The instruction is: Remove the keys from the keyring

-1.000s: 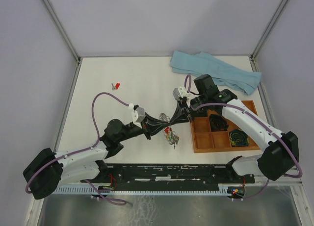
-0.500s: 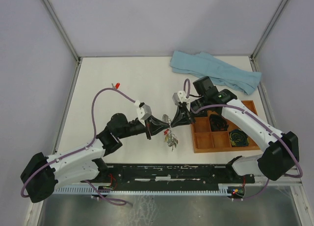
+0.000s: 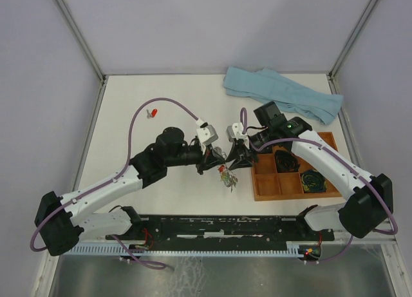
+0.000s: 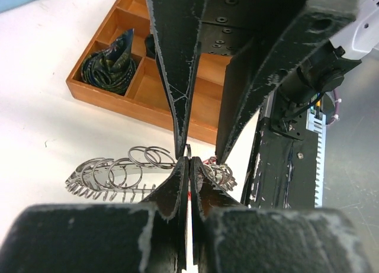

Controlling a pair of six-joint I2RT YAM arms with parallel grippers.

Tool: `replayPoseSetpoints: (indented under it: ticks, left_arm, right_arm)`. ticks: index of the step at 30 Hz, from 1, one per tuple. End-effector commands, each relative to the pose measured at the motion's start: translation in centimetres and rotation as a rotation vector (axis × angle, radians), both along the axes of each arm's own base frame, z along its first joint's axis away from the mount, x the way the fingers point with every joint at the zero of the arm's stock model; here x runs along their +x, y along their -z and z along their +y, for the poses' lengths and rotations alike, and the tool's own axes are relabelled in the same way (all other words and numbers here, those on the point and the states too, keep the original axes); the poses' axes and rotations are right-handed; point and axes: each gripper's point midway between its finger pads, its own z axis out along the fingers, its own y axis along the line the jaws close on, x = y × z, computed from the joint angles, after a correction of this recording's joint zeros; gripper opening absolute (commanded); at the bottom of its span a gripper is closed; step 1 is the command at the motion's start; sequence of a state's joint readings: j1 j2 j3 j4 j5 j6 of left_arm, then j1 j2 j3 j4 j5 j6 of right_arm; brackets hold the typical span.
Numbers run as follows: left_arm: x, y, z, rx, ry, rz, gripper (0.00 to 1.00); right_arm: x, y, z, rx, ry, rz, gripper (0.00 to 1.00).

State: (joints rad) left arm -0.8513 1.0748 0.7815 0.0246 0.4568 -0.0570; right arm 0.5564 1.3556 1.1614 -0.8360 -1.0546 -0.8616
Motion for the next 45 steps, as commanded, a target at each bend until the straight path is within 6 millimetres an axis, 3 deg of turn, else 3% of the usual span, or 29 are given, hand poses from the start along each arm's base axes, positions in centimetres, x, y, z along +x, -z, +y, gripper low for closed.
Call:
replayPoseSetpoints:
  ticks: [1,9,33,45]
  left_arm:
    - [0.1,-1.9,-0.7,0.017,0.057,-0.055,0.03]
    - [0.4,-2.4,-1.1,0.036,0.071,-0.058,0.03]
    - [-0.1,-2.9,-1.2,0.007,0.092,-0.063,0.03]
    - [-0.2,-3.1,-1.2,-0.007,0.093,-0.066,0.03]
  right_arm:
    - [-0.2,-2.8,0.5,0.073,-0.022,-0.053,0.4]
    - [-0.5,-3.2,0.5,0.089,-0.031,-0.049,0.35]
    - [-0.2,-1.6,1.3,0.062,-0.034,-0.045,0.2]
    - [-0.5,-1.2,1.5,0.054,-0.048,-0.059,0.19]
